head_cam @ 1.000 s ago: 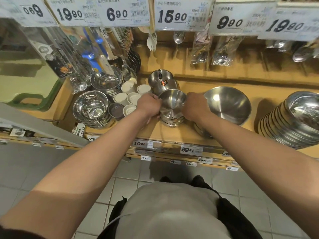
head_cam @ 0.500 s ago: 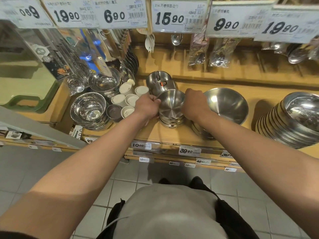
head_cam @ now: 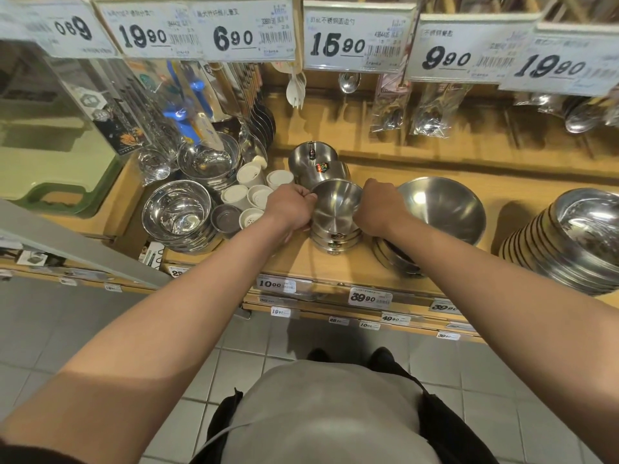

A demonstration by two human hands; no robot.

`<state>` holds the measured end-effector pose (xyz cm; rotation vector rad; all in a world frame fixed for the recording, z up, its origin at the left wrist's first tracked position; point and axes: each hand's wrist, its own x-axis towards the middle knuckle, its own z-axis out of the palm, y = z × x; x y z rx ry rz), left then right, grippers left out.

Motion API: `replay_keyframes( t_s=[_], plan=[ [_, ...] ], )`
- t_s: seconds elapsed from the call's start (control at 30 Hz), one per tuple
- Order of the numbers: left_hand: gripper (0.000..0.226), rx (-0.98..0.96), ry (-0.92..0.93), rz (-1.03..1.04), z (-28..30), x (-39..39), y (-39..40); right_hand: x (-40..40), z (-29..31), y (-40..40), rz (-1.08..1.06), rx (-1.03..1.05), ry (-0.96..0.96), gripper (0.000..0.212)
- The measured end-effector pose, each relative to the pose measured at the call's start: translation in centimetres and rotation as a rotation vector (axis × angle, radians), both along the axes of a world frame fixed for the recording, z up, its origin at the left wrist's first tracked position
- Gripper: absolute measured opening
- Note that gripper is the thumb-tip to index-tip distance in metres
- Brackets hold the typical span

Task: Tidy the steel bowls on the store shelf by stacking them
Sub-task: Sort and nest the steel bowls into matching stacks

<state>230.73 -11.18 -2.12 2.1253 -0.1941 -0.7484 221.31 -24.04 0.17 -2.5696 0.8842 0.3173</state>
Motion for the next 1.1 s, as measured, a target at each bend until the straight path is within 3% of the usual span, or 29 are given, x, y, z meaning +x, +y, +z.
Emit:
replay_keyframes(
  t_s=[0.2, 0.6, 0.7, 0.8, 0.9, 1.03, 1.1],
  plan=[
    [0.028, 0.032, 0.015, -0.022, 0.2, 0.3, 0.0, 0.0, 0.6, 0.1, 0.027, -0.037, 0.003, 0.021],
    [0.030, 0.066, -0.054, -0.067, 1.4, -0.4, 0.5, -0.5, 0.8, 0.2, -0.013, 0.019, -0.035, 0.019],
    [0.034, 0.102, -0.142, -0.082, 2.4, 0.4, 0.7, -0.1, 1.5, -0.8, -0.043, 0.012, -0.107, 0.014],
    [0.034, 0.065, -0.170, -0.034, 4.0, 2.1, 0.8, 1.0, 2.8, -2.6, -0.099, 0.024, -0.170, 0.021],
    [0.021, -0.024, -0.105, 0.020, 5.5, 4.3, 0.5, 2.5, 3.6, -4.5, -0.158, 0.175, -0.165, 0.026],
    [0.018, -0.032, -0.024, 0.058, 6.0, 6.2, 0.1, 5.2, 3.3, -5.7, -0.325, 0.503, -0.115, 0.010],
    [0.013, -0.086, 0.026, 0.118, 5.9, 6.2, 0.2, 6.4, 2.0, -5.9, -0.378, 0.652, -0.119, 0.014]
  ],
)
